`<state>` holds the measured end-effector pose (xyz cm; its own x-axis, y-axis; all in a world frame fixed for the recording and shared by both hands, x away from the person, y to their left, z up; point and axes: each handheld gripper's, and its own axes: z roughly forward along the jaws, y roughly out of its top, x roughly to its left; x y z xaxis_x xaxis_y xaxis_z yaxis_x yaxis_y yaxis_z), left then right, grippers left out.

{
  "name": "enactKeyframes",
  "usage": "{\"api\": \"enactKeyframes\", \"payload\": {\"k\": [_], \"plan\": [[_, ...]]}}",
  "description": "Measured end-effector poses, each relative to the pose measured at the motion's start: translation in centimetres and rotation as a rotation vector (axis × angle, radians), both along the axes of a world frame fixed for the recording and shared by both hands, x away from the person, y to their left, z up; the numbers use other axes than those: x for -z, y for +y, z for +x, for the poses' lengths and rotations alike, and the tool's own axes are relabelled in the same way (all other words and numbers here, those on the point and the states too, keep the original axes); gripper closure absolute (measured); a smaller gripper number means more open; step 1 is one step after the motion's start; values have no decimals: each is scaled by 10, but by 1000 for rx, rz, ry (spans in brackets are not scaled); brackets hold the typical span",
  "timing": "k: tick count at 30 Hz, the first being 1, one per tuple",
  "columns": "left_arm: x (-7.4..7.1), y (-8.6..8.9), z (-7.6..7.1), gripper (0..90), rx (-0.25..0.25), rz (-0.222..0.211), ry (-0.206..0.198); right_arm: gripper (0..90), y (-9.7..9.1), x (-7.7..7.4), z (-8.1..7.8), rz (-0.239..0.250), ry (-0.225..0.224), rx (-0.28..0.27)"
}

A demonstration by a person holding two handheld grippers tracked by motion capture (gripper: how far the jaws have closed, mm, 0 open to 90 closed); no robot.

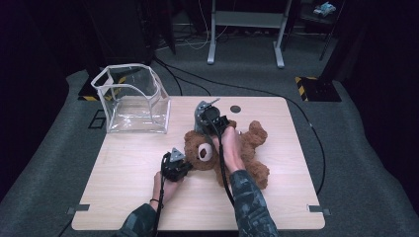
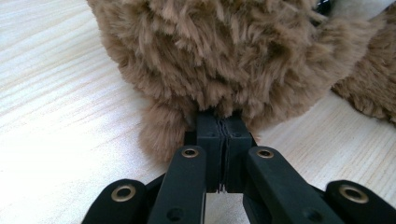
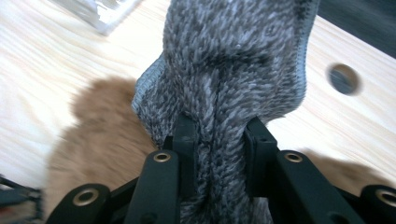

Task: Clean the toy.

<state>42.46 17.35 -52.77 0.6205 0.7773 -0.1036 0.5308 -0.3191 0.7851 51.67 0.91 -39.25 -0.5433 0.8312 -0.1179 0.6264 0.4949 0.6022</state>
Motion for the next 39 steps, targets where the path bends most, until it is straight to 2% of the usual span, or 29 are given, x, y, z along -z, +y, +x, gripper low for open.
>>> {"api": "enactKeyframes", "payload": {"k": [1, 2, 5, 6, 7, 10, 12, 15, 18, 23, 28, 32, 36, 37, 39], "plan": [[0, 0, 1, 880, 0, 7, -8, 712, 4, 5, 2, -1, 11, -15], [0, 1, 0, 880, 1, 7, -6, 712, 7, 10, 3, -28, 40, -6], [0, 0, 0, 880, 1, 8, -5, 716, 1, 14, 9, -51, 48, 17], [-1, 1, 0, 880, 6, 18, -6, 717, -4, 12, 9, -106, 41, 61], [0, 0, 0, 880, -1, 11, -8, 717, -8, 11, 10, -141, 34, 69], [0, 0, 0, 880, -3, 8, -9, 717, -30, 7, 13, -131, 29, 139], [0, 0, 0, 880, 0, 6, -7, 717, -40, 4, 15, -135, 30, 166], [0, 0, 0, 880, 0, 5, -5, 717, -49, -2, 14, -142, 9, 199], [0, 0, 0, 880, 0, 6, -6, 717, -54, -9, 12, -180, -26, 209], [-1, 1, 0, 880, 4, 5, -1, 719, -72, -16, 11, -194, -37, 262], [-1, 0, 0, 880, 4, 6, -1, 719, -94, -22, 7, -174, -40, 300], [-1, 1, 0, 879, 9, 10, 1, 719, -99, -31, -1, -132, -90, 297], [-1, 0, 0, 879, 8, 6, 3, 718, -83, -40, -12, -33, -130, 235], [-1, 0, 0, 879, 7, 7, 2, 718, -77, -41, -15, -27, -154, 208], [-1, 1, 0, 879, 11, 8, 4, 718, -61, -44, -21, -4, -168, 165]]}}
